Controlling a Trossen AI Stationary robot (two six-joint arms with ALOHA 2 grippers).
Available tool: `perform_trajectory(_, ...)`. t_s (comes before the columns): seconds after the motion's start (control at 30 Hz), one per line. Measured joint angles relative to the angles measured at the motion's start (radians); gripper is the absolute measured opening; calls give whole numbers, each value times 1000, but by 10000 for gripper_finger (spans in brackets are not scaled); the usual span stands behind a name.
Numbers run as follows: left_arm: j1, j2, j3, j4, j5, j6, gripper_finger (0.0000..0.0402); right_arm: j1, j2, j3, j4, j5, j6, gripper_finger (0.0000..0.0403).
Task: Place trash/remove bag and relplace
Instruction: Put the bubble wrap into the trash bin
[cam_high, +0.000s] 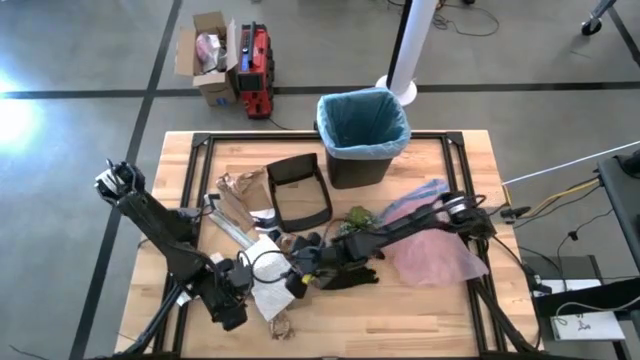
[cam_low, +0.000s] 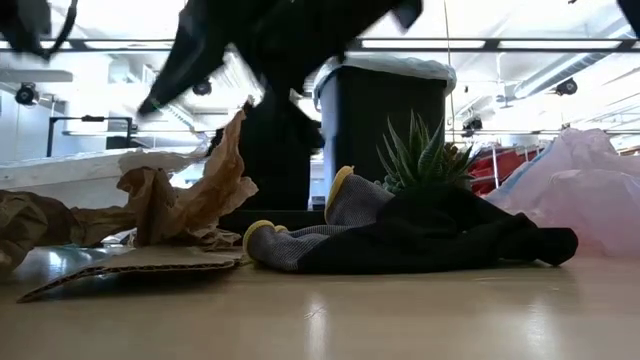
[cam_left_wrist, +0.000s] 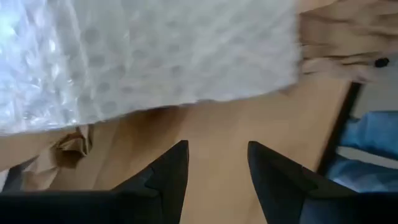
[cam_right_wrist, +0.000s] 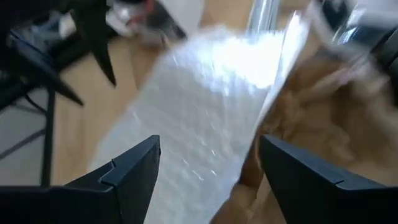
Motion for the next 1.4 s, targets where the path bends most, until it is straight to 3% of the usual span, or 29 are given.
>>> perform_trajectory(0.23,24,0,-185,218,-29,-5,133,-9,86,52,2,-39,60,215)
perform_trajectory(0.5,52,0,-225,271,-52,68,115,-6,92,138,0,-48,-14,103)
perform_trajectory(0.67,71,-11,-202,252,-54,152,108,-15,92,198,-15,-63,-65,15)
perform_trajectory(0.77,72,-16,-175,165,-52,158,106,-17,78,249,-78,-71,-110,9)
perform_trajectory(0.9,69,-44,-124,-4,-46,158,107,-16,51,374,-291,-50,-178,7)
perform_trajectory(1.07,65,-123,-86,-101,-51,190,119,-16,22,550,-524,55,-279,3)
perform_trajectory(1.23,63,-209,-83,-102,-129,184,135,-19,-23,744,-740,294,-409,1)
perform_trajectory(1.4,64,-263,-83,-78,-251,157,149,-40,-141,739,-786,487,-527,2)
